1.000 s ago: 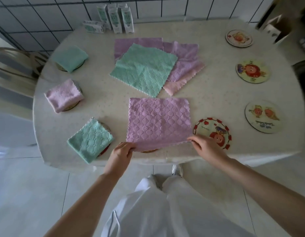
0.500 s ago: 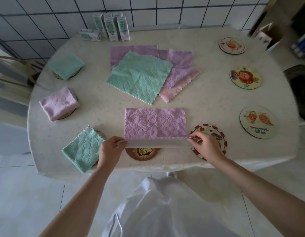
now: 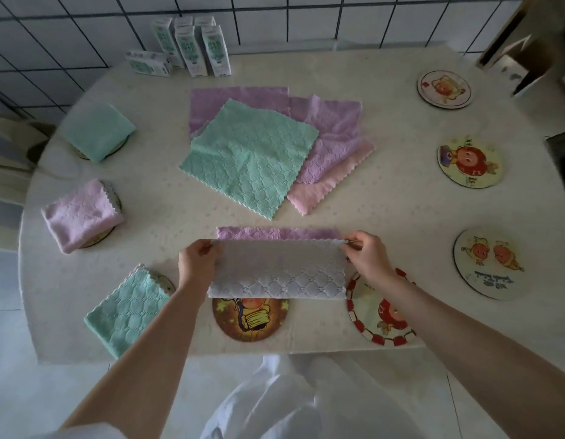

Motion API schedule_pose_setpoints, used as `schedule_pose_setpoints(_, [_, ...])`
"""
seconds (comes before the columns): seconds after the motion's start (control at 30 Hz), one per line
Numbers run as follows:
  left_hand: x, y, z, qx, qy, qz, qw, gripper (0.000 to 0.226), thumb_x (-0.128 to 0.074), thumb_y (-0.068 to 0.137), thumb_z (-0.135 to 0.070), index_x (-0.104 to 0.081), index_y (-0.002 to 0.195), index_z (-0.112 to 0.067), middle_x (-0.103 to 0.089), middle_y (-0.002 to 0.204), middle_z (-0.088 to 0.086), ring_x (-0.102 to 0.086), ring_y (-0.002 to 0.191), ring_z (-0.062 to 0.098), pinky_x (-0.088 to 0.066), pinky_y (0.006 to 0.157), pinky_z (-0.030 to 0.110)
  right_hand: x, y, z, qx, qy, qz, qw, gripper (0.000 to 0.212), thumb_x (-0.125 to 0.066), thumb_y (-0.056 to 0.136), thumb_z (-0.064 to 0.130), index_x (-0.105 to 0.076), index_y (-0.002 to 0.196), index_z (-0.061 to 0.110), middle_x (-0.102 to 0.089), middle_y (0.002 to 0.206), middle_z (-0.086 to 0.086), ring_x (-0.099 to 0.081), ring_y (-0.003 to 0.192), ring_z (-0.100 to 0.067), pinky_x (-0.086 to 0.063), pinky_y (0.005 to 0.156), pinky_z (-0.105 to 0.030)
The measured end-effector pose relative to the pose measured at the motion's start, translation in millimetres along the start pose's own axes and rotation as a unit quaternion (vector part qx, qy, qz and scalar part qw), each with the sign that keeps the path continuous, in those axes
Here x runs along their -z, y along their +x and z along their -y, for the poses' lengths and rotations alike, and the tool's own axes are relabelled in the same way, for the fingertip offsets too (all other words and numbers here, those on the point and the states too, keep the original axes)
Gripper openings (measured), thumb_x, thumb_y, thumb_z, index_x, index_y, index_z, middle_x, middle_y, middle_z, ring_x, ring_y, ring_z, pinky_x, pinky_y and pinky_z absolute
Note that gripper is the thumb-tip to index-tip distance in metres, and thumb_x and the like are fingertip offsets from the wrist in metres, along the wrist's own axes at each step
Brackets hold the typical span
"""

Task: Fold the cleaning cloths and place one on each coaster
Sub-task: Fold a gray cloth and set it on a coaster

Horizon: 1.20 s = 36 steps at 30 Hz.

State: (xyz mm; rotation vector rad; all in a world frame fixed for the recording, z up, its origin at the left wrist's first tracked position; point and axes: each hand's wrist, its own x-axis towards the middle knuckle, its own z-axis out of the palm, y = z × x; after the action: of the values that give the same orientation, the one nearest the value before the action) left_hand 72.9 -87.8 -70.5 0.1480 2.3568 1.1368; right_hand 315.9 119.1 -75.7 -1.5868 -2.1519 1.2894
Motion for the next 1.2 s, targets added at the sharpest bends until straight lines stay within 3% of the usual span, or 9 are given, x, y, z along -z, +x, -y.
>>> schedule_pose_setpoints(0.13, [-10.8, 20.8, -1.4, 0.010, 0.027, -0.014, 0.999, 0.016, -0.064, 0.087, -0.015, -0.071, 0.102, -0.013, -0.069, 0.085, 0.004, -0.060, 0.067, 0.016, -0.054, 0.067, 0.030, -5.2, 20.5, -2.3, -0.028, 0.006, 0.002, 1.000, 0.017, -0.071, 0.081, 0.023, -0.069, 0.093, 0.011, -0.072, 0.089, -0.003, -0.066, 0.083, -0.018, -0.054, 0.077, -0.032])
schedule_pose_setpoints(0.4, [-21.0, 44.3, -5.0, 0.017, 0.058, -0.014, 0.998, 0.010, -0.068, 0.084, -0.027, -0.071, 0.087, -0.018, -0.071, 0.081, 0.005, -0.066, 0.074, 0.026, -0.058, 0.071, 0.041, -12.6, 37.4, -11.4, -0.071, 0.019, 0.003, 0.997, 0.019, -0.076, 0.078, 0.028, -0.069, 0.085, 0.012, -0.071, 0.080, -0.004, -0.068, 0.078, -0.024, -0.056, 0.076, -0.045])
schedule_pose_setpoints(0.6, [-23.0, 50.9, -7.2, 0.011, 0.071, -0.007, 0.997, 0.019, -0.069, 0.084, -0.032, -0.072, 0.089, -0.014, -0.070, 0.079, 0.004, -0.066, 0.073, 0.025, -0.058, 0.069, 0.041, -13.7, 43.9, -8.1, -0.068, 0.000, -0.005, 0.998, 0.020, -0.074, 0.080, 0.027, -0.069, 0.089, 0.010, -0.070, 0.082, -0.003, -0.066, 0.079, -0.019, -0.055, 0.078, -0.036])
schedule_pose_setpoints(0.73, [-26.4, 51.3, -11.6, 0.004, 0.097, -0.016, 0.995, 0.020, -0.067, 0.086, -0.029, -0.071, 0.091, -0.010, -0.068, 0.079, 0.005, -0.058, 0.066, 0.016, -0.047, 0.059, 0.024, -14.1, 46.3, -3.6, -0.057, -0.030, -0.008, 0.998, 0.022, -0.071, 0.083, 0.026, -0.068, 0.090, 0.005, -0.065, 0.079, -0.001, -0.060, 0.076, -0.016, -0.045, 0.072, -0.024])
schedule_pose_setpoints(0.87, [-27.9, 50.5, -13.8, -0.014, 0.131, -0.025, 0.991, 0.020, -0.065, 0.088, -0.029, -0.070, 0.088, -0.009, -0.064, 0.075, 0.001, -0.051, 0.060, 0.008, -0.035, 0.049, 0.016, -15.9, 48.3, -0.4, -0.036, -0.050, -0.021, 0.998, 0.021, -0.070, 0.084, 0.023, -0.068, 0.087, 0.003, -0.066, 0.078, -0.005, -0.057, 0.073, -0.015, -0.039, 0.070, -0.022])
schedule_pose_setpoints(1.07, [-23.4, 50.4, -9.5, -0.082, 0.152, -0.030, 0.984, 0.018, -0.064, 0.087, -0.030, -0.069, 0.087, -0.013, -0.068, 0.079, -0.001, -0.059, 0.067, 0.014, -0.043, 0.056, 0.020, -17.8, 47.4, -0.3, -0.036, -0.045, -0.035, 0.998, 0.021, -0.069, 0.084, 0.024, -0.069, 0.090, 0.003, -0.070, 0.087, -0.009, -0.060, 0.077, -0.018, -0.040, 0.071, -0.022])
schedule_pose_setpoints(1.2, [-18.4, 48.3, -2.5, -0.117, 0.163, -0.061, 0.978, 0.017, -0.062, 0.089, -0.024, -0.066, 0.102, -0.013, -0.067, 0.096, 0.001, -0.061, 0.073, 0.018, -0.051, 0.064, 0.029, -9.6, 36.7, -2.3, 0.055, -0.058, -0.050, 0.996, 0.017, -0.067, 0.085, 0.012, -0.065, 0.098, 0.001, -0.068, 0.092, -0.007, -0.061, 0.082, -0.016, -0.043, 0.073, -0.017])
